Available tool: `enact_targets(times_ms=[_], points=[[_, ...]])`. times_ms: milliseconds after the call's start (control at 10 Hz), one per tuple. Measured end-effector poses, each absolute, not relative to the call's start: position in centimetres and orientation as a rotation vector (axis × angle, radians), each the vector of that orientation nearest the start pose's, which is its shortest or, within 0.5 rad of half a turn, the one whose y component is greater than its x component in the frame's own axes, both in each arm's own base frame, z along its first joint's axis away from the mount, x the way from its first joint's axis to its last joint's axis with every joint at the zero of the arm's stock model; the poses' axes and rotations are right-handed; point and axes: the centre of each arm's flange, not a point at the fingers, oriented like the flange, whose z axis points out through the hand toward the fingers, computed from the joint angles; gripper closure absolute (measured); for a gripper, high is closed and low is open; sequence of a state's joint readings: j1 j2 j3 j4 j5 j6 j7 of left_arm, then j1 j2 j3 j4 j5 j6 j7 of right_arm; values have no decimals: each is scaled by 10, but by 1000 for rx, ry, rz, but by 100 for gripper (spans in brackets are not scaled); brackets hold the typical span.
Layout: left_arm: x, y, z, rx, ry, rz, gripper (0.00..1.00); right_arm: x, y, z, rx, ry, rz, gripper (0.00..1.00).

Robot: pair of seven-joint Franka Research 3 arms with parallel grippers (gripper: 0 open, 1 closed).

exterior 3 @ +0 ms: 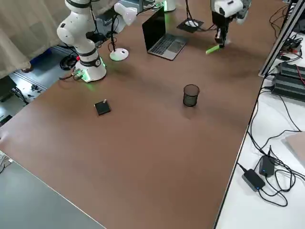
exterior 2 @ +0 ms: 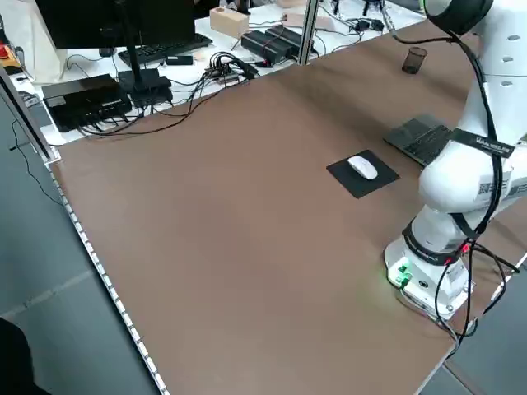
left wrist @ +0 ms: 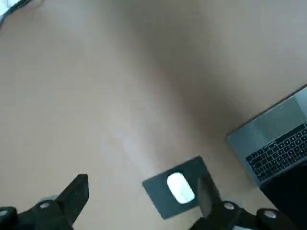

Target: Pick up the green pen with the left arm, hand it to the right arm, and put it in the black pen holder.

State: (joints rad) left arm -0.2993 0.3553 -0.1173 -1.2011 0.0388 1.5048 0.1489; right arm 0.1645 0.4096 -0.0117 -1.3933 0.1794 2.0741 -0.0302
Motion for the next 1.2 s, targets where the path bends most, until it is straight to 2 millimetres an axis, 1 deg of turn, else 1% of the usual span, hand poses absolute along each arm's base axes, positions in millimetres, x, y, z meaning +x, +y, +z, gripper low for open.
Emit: enact_targets(times_ms=[100, 200, 400, 500, 800, 900, 1000, 1200], points=[[608, -217, 590, -3044, 764, 70, 0, 701, 102, 483, -2926, -257, -427, 82], [611, -191, 599, -3071, 646, 61, 0, 701, 90, 464, -2923, -293, -452, 82], [612, -142, 613, -3106, 434, 44, 0, 699, 75, 433, -2927, -357, -522, 82], [608, -123, 619, -3109, 382, 44, 0, 696, 69, 418, -2934, -365, -530, 82], [573, -86, 631, -3101, 268, 36, 0, 680, 57, 370, -2959, -339, -528, 82], [561, -75, 632, -3109, 238, 44, 0, 675, 56, 359, -2965, -336, -515, 82], [553, -67, 630, -3127, 215, 60, 0, 671, 55, 352, -2968, -336, -496, 82], [547, -54, 623, -3143, 190, 81, 0, 668, 55, 346, -2971, -347, -484, 82]])
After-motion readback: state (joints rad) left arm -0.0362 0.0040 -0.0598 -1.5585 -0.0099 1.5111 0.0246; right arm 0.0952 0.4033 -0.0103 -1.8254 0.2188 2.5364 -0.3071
